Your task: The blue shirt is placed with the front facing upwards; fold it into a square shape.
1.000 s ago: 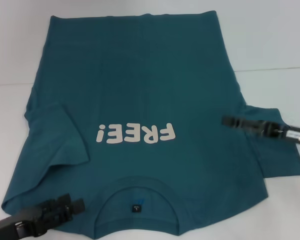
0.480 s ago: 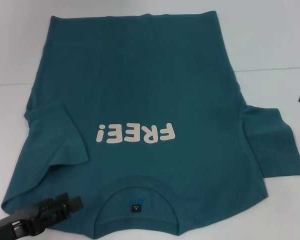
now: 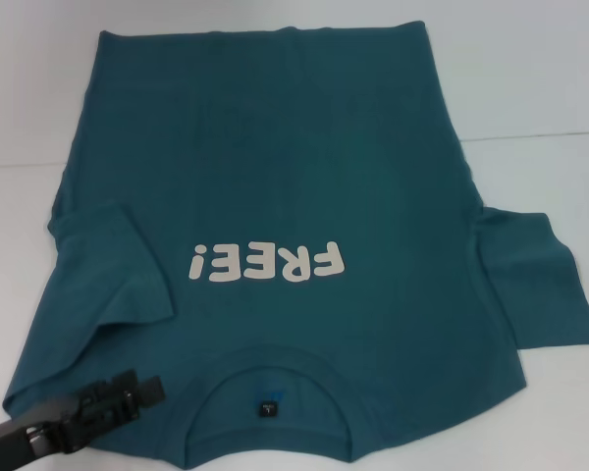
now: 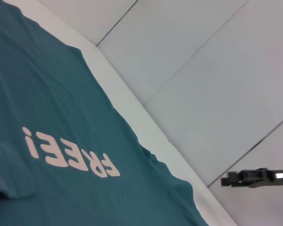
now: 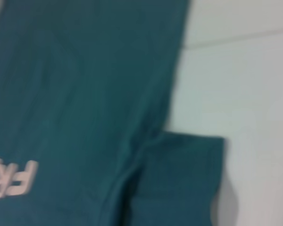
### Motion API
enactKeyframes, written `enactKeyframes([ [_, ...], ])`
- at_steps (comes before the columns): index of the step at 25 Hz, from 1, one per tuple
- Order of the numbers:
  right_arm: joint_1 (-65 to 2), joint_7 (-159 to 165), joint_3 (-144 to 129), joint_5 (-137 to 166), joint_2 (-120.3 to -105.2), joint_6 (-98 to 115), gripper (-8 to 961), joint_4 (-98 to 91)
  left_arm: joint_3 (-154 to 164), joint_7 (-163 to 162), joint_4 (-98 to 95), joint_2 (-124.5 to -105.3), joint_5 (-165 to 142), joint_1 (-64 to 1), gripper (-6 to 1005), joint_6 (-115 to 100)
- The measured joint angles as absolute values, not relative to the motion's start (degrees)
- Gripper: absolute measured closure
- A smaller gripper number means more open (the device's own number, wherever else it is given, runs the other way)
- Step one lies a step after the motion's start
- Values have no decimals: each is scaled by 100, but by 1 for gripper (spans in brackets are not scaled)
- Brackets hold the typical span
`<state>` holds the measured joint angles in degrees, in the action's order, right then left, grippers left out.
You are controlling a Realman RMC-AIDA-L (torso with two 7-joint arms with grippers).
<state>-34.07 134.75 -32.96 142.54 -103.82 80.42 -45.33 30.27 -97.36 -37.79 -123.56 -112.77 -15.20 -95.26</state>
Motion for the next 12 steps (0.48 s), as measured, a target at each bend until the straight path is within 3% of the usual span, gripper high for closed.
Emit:
enactKeyframes([
  [12, -3734, 14486, -3318, 14588, -10521, 7051, 141, -3752, 3023, -9739, -3746, -12366, -11223, -1582, 233, -9462],
])
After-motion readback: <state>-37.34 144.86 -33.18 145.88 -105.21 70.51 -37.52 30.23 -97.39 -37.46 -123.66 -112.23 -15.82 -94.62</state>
